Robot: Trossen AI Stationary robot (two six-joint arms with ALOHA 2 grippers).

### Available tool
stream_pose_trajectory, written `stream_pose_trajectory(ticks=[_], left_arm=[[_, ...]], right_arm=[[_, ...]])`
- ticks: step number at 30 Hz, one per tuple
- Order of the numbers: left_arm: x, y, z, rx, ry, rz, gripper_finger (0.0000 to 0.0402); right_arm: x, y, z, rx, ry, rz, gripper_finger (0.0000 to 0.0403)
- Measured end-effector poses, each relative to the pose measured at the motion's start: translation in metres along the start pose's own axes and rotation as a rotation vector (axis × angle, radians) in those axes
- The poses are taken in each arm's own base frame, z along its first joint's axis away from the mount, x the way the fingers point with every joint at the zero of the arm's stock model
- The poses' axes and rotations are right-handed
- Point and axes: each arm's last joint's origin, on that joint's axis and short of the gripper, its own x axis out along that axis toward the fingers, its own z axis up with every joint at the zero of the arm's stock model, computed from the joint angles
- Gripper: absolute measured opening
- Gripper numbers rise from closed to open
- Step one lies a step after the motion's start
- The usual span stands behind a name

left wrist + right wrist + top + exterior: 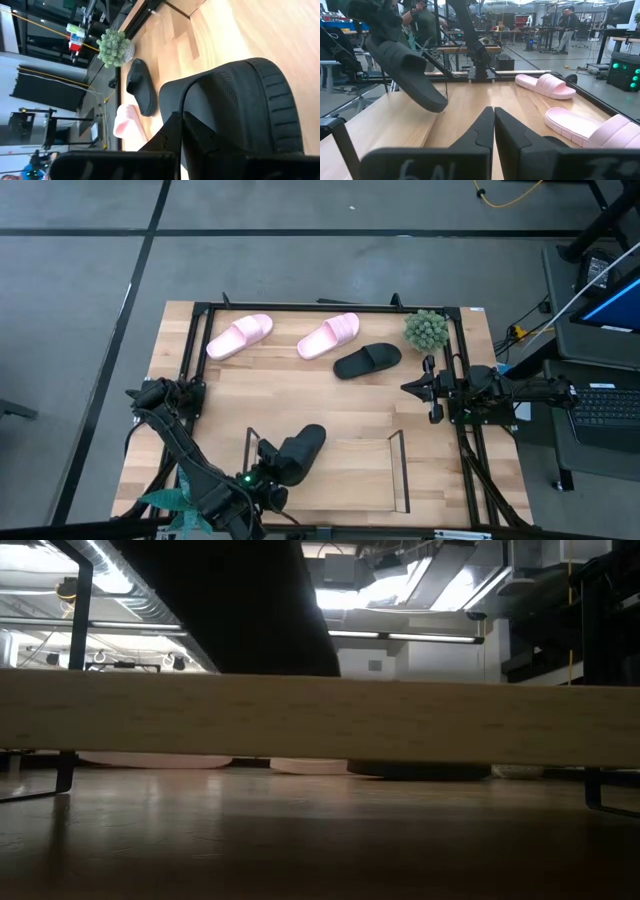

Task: Pick and place slides into the shelf
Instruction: Put the left black slide on the shelf

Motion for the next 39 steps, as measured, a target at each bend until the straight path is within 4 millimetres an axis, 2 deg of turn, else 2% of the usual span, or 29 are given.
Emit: stream_pose_trajectory(ticks=[5, 14, 39], left_arm=[[0.008, -0.005, 0.004, -0.024, 0.013, -0.055, 0.0000], [0.035, -0.021, 0.005, 0.000, 0.106, -0.150, 0.0000], [0.036, -0.033, 0.027, -0.228, 0.049, -0.556, 0.0000]], right_arm=[[0.000, 0.000, 0.000, -0.002, 0.000, 0.000, 0.0017], [0.000, 0.000, 0.000, -0.002, 0.001, 0.000, 0.0017], [0.000, 0.000, 0.000, -0.002, 0.002, 0.001, 0.0017]])
